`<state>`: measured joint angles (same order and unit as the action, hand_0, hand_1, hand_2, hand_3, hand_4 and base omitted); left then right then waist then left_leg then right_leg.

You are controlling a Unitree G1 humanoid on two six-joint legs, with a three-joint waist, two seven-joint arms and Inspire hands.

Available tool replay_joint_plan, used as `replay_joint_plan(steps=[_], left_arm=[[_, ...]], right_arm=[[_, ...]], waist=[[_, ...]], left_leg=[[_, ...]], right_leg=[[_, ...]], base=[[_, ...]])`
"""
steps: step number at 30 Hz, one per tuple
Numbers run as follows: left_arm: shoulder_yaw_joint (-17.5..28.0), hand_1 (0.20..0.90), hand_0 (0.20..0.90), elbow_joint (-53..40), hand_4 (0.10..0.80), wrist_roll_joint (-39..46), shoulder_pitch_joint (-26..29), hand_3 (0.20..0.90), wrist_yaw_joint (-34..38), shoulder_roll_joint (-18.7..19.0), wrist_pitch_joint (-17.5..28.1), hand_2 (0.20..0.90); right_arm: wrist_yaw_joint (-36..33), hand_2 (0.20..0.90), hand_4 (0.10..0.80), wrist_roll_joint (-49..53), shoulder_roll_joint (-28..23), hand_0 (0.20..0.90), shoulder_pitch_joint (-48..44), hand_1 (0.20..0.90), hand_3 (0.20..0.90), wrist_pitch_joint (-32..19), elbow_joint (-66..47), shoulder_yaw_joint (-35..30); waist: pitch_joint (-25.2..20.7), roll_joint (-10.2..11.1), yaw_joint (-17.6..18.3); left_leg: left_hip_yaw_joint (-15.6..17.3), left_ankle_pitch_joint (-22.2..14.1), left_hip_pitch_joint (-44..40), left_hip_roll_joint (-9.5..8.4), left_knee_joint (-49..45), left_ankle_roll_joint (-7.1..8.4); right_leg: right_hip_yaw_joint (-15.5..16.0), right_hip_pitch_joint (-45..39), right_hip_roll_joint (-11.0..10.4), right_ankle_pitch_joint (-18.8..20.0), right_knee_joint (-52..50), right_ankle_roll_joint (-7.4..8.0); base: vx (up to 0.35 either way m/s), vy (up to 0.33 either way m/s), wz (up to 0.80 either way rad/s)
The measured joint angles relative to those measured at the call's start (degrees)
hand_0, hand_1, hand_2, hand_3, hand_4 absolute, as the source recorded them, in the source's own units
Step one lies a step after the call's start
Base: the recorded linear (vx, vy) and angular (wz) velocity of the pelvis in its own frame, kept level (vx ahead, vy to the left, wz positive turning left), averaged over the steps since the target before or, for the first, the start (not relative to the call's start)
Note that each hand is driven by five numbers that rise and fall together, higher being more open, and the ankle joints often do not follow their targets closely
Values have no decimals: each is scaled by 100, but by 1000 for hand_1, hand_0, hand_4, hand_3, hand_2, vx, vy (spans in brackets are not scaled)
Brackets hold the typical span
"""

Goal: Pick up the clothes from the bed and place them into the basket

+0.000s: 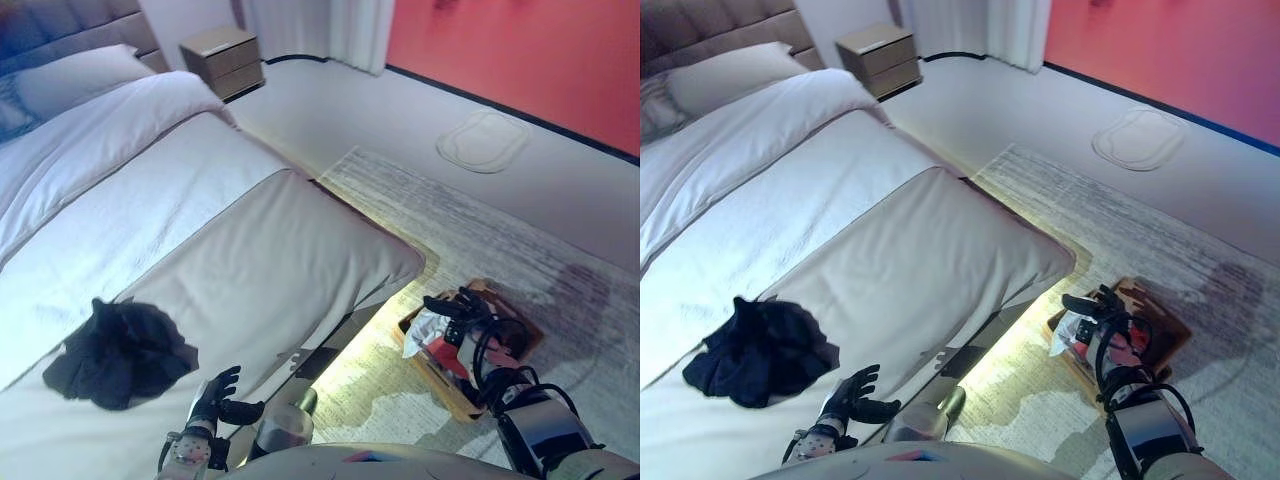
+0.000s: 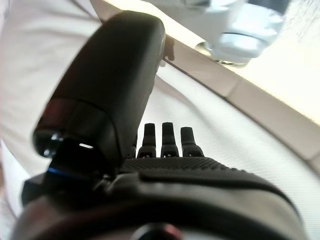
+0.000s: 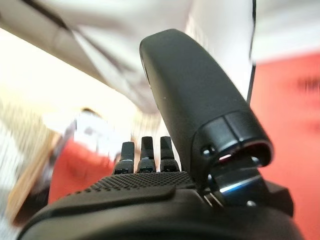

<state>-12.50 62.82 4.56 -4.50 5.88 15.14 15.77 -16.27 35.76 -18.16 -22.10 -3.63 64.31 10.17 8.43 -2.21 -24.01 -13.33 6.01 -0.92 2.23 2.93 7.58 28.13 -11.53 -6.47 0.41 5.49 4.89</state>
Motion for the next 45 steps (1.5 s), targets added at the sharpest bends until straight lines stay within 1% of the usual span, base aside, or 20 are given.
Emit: replay_joint_plan(steps=[1, 2, 3, 5, 7, 12, 15, 18, 20, 21, 26, 28, 30, 35, 37, 39, 41, 43, 44, 45], left_arm=[[-1, 900, 900, 19, 800, -18, -24, 900, -21, 0, 0, 900], [-6, 900, 900, 120, 800, -55, 9, 900, -65, 8, 11, 900], [11, 900, 900, 231, 800, -188, 115, 900, -142, 38, -27, 900], [44, 900, 900, 202, 800, -252, 229, 900, -229, 152, -146, 900], [-74, 900, 900, 199, 800, -222, 219, 900, -252, 308, -323, 900], [-84, 900, 900, -219, 800, -18, 459, 900, -246, 382, -403, 900], [-154, 900, 900, -282, 800, 49, 761, 900, -257, 351, -422, 900], [-406, 900, 900, -211, 800, 23, 947, 900, -277, 370, -443, 900], [-592, 900, 900, -146, 800, 17, 1011, 900, -236, 393, -449, 900], [-596, 900, 900, -125, 800, 7, 1071, 900, -157, 387, -458, 900], [-562, 900, 900, 116, 800, 42, 797, 900, 238, 455, -551, 900], [-557, 900, 900, 152, 800, 78, 771, 900, 334, 655, -567, 900], [-518, 900, 900, 120, 800, 197, 801, 900, 415, 800, -561, 900], [-43, 900, 900, 124, 800, 94, 432, 900, 560, 783, -571, 900], [-36, 900, 900, 124, 800, -120, 234, 900, 559, 695, -556, 900], [-12, 900, 900, 98, 800, -474, 240, 900, 459, 631, -549, 900], [-21, 900, 900, 68, 800, -621, 225, 900, 339, 563, -546, 900], [-19, 900, 900, -25, 800, -639, 148, 900, 248, 479, -546, 900], [-19, 900, 900, -77, 800, -630, 142, 900, 215, 442, -545, 900], [-19, 900, 900, -231, 800, -629, 204, 900, 140, 464, -534, 900]], right_arm=[[36, 900, 800, -61, 15, 900, -2, 900, 900, 2, -4, 39], [19, 900, 800, -138, 4, 900, 25, 900, 900, 13, -12, 110], [12, 900, 800, -203, -5, 900, 120, 900, 900, 35, -75, 105], [70, 900, 800, -453, -70, 900, 208, 900, 900, 147, -140, 98], [277, 900, 800, -986, -272, 900, 219, 900, 900, 151, -163, 97], [837, 900, 800, -1574, -295, 900, 174, 900, 900, 202, -485, 212], [1057, 900, 800, -1799, -257, 900, 168, 900, 900, 269, -474, 376], [1129, 900, 800, -1937, -260, 900, 223, 900, 900, 260, -488, 600], [1182, 900, 800, -2021, -246, 900, 301, 900, 900, 260, -469, 696], [1189, 900, 800, -2072, -247, 900, 344, 900, 900, 209, -431, 745], [1331, 900, 800, -2542, -326, 900, 377, 900, 900, -96, -370, 974], [1325, 900, 800, -2596, -337, 900, 293, 900, 900, -159, -385, 1137], [1314, 900, 800, -2586, -332, 900, 261, 900, 900, -120, -333, 1139], [1306, 900, 800, -2563, -322, 900, -218, 900, 900, -118, -253, 1130], [1250, 900, 800, -2570, -378, 900, -276, 900, 900, -70, -444, 1085], [1136, 900, 800, -2579, -493, 900, -257, 900, 900, 124, -816, 1040], [1086, 900, 800, -2693, -533, 900, -204, 900, 900, 147, -914, 996], [1032, 900, 800, -3049, -603, 900, -206, 900, 900, 146, -902, 1000], [1026, 900, 800, -3102, -639, 900, -206, 900, 900, 149, -900, 1004], [1024, 900, 800, -3155, -587, 900, -206, 900, 900, 173, -823, 1068]], waist=[[3, 4, 6], [5, 18, 111], [70, 175, 280], [118, 377, 595], [26, 244, 879], [-16, 373, 846], [-92, 465, 850], [-148, 516, 999], [-151, 463, 1168], [-109, 395, 1292], [-83, 388, 1415], [-17, 593, 1504], [33, 862, 1409], [178, 1060, 1083], [271, 1016, 1060], [508, 1100, 1202], [535, 1104, 1231], [576, 798, 1223], [589, 668, 1231], [616, 673, 1201]], left_leg=[[62, -80, 135, -6, -34, 45], [727, -221, 337, 113, -134, -158], [1624, -437, 433, 247, -290, -522], [3352, -510, 680, 328, -751, -653], [3832, -186, 518, 254, -541, -721], [3464, 32, 403, -223, -178, -1099], [3042, -18, 214, -450, -13, -1152], [2385, -13, 103, -609, 56, -1379], [1811, 107, 134, -589, 59, -1502], [1560, 106, 153, -507, 36, -1508], [857, 75, 332, -519, 132, -1446], [599, 75, 731, -549, 51, -1437], [766, 18, 826, -516, 140, -1347], [1029, -37, 813, -226, 78, -1155], [1725, -174, 770, -28, -182, -963], [3182, -450, 786, 439, -653, -602], [3243, -392, 982, 629, -1103, -466], [2998, -305, 787, 800, -906, -340], [3000, -163, 668, 791, -715, -284], [2973, 104, 476, 529, -404, -477]], right_leg=[[109, -55, 37, -32, -23, 46], [450, -150, -11, -11, -39, 29], [938, -240, -144, -21, -30, -44], [1742, -381, -405, -120, -197, -126], [2058, -485, -520, -483, -675, 214], [1793, -502, -936, -479, -1284, 228], [1462, -483, -1270, -452, -2188, 268], [500, 179, -1753, 11, -4218, 452], [-217, 586, -1441, -287, -4639, 600], [-597, 698, -971, -475, -4175, 636], [-1170, 1026, -241, -534, -1307, 539], [-1369, 1149, -19, -307, -421, 275], [-1237, 1013, 28, 140, -63, 143], [-801, 748, 291, 130, -26, -38], [-523, 440, 287, 74, -28, -85], [132, 113, 64, -72, -56, -323], [412, 38, -54, -112, -75, -325], [450, -136, -113, -169, -66, -227], [465, -187, -108, -161, -76, -202], [409, -171, -311, -136, -205, -186]], base=[[-62, 65, 88], [-190, 165, 154], [-165, 219, 186], [-41, 248, 195], [83, 182, 151], [118, 135, 55], [172, 233, 82], [63, 37, 106], [124, -233, 140], [146, -275, 137], [83, -317, 83], [-36, -246, 106], [2, -260, 90], [144, -50, 49], [34, 49, 77], [111, 258, 128], [92, 311, 96], [175, 287, 38], [159, 218, 24], [135, 166, 32]])
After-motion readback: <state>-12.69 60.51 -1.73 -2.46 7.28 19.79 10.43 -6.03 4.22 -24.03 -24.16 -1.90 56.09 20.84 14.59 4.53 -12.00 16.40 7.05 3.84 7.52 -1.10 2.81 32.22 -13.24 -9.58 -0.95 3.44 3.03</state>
